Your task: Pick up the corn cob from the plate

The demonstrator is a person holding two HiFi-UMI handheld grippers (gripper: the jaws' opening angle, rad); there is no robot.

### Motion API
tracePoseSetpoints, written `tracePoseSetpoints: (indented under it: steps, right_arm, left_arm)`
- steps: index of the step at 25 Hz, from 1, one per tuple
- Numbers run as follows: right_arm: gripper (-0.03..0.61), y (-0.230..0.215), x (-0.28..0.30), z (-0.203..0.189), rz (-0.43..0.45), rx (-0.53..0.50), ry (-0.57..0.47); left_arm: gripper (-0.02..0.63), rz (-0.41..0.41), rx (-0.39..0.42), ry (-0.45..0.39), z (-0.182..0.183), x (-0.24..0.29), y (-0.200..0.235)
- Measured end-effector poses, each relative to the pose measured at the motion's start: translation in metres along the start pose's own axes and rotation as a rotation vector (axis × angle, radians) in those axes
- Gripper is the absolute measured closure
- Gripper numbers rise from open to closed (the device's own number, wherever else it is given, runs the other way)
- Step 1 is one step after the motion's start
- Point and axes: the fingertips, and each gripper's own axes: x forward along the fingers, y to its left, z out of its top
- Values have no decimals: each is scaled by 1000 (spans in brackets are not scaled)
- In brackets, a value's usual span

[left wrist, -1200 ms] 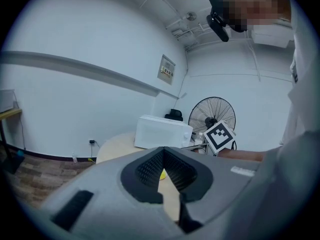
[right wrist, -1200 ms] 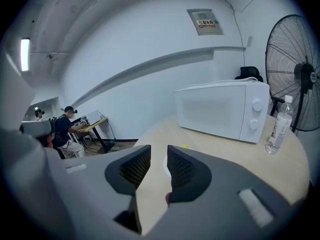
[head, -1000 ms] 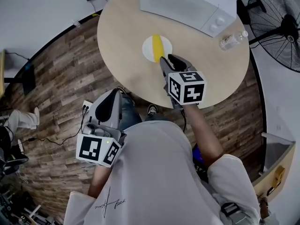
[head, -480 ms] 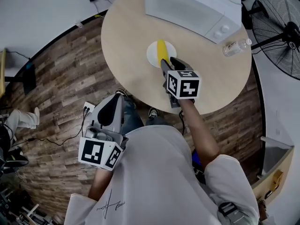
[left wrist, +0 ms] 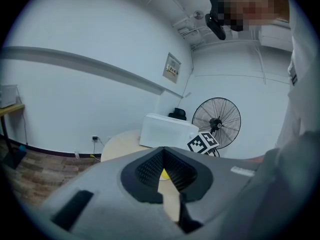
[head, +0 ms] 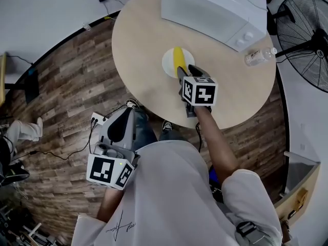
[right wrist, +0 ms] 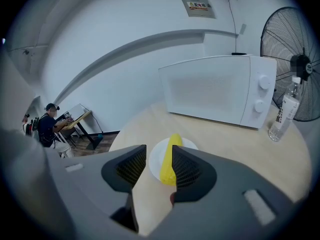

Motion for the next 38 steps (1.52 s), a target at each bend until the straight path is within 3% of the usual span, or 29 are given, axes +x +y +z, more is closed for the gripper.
tracePoseSetpoints:
  steps: [38]
  right_arm:
    - [332, -35, 92, -24, -130, -2, 158]
  left_arm:
    - [623, 26, -15, 54, -5, 3, 28]
